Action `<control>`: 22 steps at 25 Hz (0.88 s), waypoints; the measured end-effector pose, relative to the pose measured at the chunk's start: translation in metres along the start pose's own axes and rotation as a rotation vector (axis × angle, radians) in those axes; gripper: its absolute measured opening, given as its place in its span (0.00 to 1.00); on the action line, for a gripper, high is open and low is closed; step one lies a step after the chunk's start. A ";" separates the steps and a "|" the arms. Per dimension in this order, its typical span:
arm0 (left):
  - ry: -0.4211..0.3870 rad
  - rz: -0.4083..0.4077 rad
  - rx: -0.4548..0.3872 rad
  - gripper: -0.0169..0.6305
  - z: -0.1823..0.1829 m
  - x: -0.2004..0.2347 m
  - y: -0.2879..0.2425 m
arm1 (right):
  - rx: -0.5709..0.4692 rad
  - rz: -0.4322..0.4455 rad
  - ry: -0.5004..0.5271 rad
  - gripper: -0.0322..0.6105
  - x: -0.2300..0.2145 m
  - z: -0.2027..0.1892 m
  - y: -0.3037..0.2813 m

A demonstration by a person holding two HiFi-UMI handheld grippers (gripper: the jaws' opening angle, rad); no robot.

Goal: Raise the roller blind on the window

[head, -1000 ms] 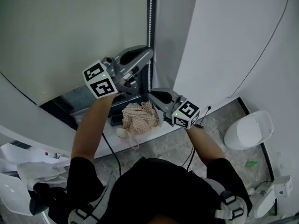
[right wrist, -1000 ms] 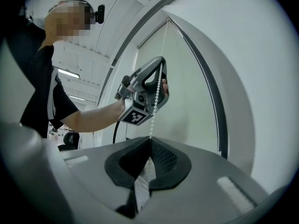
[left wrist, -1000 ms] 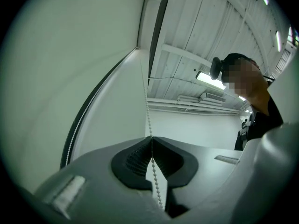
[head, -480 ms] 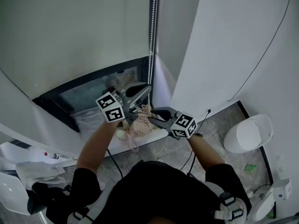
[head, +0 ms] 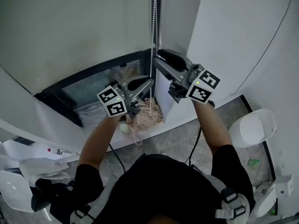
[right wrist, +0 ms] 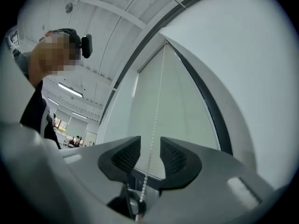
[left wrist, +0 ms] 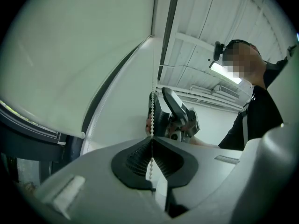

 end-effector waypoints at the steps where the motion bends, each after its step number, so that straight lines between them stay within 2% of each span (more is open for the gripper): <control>1: -0.004 0.004 0.004 0.04 0.001 0.001 0.001 | 0.000 0.003 0.016 0.26 0.000 0.003 -0.008; 6: -0.003 0.019 -0.001 0.04 0.003 0.003 0.007 | 0.026 0.016 0.119 0.23 0.001 0.004 -0.031; 10: 0.001 0.018 -0.005 0.04 0.002 0.002 0.009 | -0.003 0.028 0.101 0.20 0.002 0.005 -0.040; 12: 0.007 0.018 -0.012 0.04 0.003 0.001 0.010 | -0.007 0.018 0.112 0.12 0.003 0.007 -0.042; 22: 0.036 0.009 -0.034 0.04 -0.007 0.001 0.006 | -0.023 -0.028 0.080 0.06 0.001 0.000 -0.032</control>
Point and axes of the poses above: the fingertips, and each gripper's own axes: y backward along the fingers, x to its left, z out of its top, the point moved 9 cm from there along y, backward along the fingers, and after that the axes turned 9 degrees about -x, right-handed, at the moved point
